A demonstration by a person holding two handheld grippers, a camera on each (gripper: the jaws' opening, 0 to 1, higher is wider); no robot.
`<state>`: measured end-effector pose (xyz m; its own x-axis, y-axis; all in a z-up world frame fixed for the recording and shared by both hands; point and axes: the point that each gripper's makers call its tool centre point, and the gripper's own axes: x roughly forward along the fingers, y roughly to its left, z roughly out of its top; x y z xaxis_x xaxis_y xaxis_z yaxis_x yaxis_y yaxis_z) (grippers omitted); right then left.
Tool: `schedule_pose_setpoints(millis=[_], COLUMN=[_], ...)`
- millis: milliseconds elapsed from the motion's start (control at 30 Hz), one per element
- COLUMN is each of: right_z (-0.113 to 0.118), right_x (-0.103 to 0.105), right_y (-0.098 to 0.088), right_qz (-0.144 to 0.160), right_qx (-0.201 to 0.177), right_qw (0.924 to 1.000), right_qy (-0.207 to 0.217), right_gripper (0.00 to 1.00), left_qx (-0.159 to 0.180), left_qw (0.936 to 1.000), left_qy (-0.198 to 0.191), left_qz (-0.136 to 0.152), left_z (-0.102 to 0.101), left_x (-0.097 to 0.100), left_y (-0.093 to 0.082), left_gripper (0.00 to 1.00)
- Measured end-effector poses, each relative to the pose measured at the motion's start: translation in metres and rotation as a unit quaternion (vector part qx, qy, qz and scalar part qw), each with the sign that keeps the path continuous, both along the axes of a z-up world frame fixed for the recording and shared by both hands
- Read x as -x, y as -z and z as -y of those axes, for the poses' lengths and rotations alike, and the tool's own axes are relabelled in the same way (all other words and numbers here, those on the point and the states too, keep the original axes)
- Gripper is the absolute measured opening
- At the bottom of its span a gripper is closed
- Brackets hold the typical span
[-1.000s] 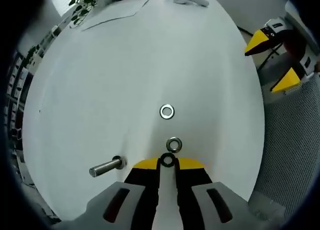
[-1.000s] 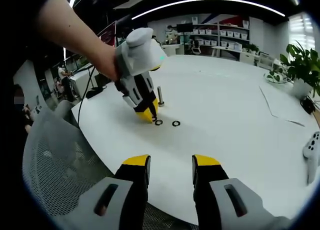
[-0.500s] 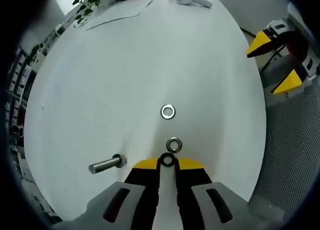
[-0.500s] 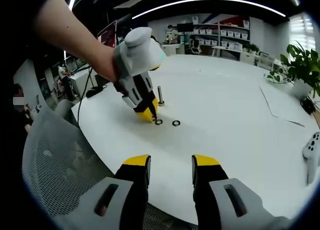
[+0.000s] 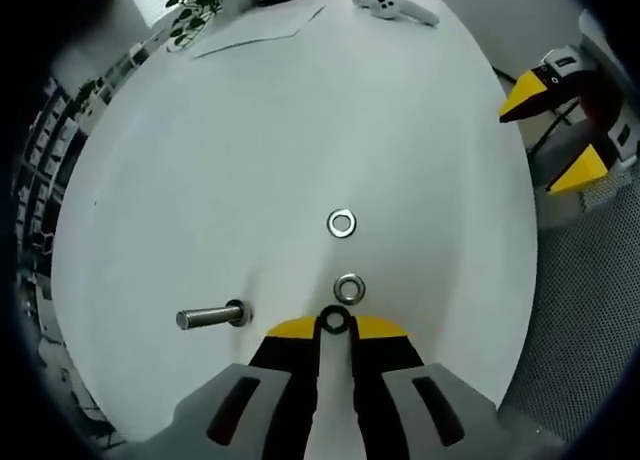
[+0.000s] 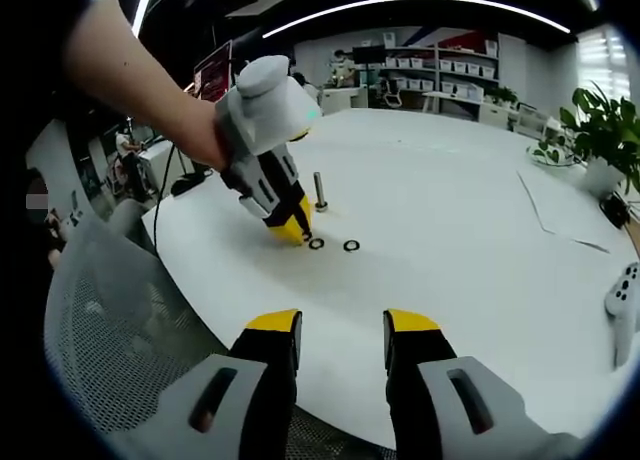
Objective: Place the washer onto the threaded stud by aligning its center hole with the stud, sliding it down to the base, and recovering from edge contact or off-axis alignment until the washer reaches the visible bottom stop.
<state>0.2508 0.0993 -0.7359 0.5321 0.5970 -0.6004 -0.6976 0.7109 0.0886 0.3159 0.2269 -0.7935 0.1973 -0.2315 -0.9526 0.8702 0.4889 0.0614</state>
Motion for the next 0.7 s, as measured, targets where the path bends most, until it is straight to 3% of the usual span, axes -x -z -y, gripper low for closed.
schedule_pose_setpoints(millis=[300, 400, 467, 633, 700], right_z=[-0.001, -0.001, -0.001, -0.002, -0.002], right_x=[0.001, 0.001, 0.001, 0.002, 0.002], right_y=[0.000, 0.000, 0.000, 0.000, 0.000], right_qz=[-0.002, -0.002, -0.002, -0.002, -0.002], right_qx=[0.000, -0.001, -0.001, -0.002, -0.002], right_qw=[1.0000, 1.0000, 1.0000, 1.0000, 1.0000], right_qy=[-0.002, -0.003, -0.003, -0.005, -0.006], right_gripper=[0.35, 0.35, 0.35, 0.35, 0.35], left_qx=[-0.002, 0.012, 0.040, 0.042, 0.047], left_qw=[0.9998, 0.9994, 0.9981, 0.9959, 0.9952], left_qy=[-0.020, -0.031, -0.045, -0.062, -0.068], left_qz=[0.006, 0.013, 0.012, 0.049, 0.052], left_z=[-0.005, -0.004, 0.001, -0.009, -0.010], left_x=[-0.003, -0.010, -0.013, -0.031, -0.033], left_y=[-0.004, -0.012, -0.016, -0.033, -0.037], left_gripper=[0.09, 0.09, 0.09, 0.09, 0.09])
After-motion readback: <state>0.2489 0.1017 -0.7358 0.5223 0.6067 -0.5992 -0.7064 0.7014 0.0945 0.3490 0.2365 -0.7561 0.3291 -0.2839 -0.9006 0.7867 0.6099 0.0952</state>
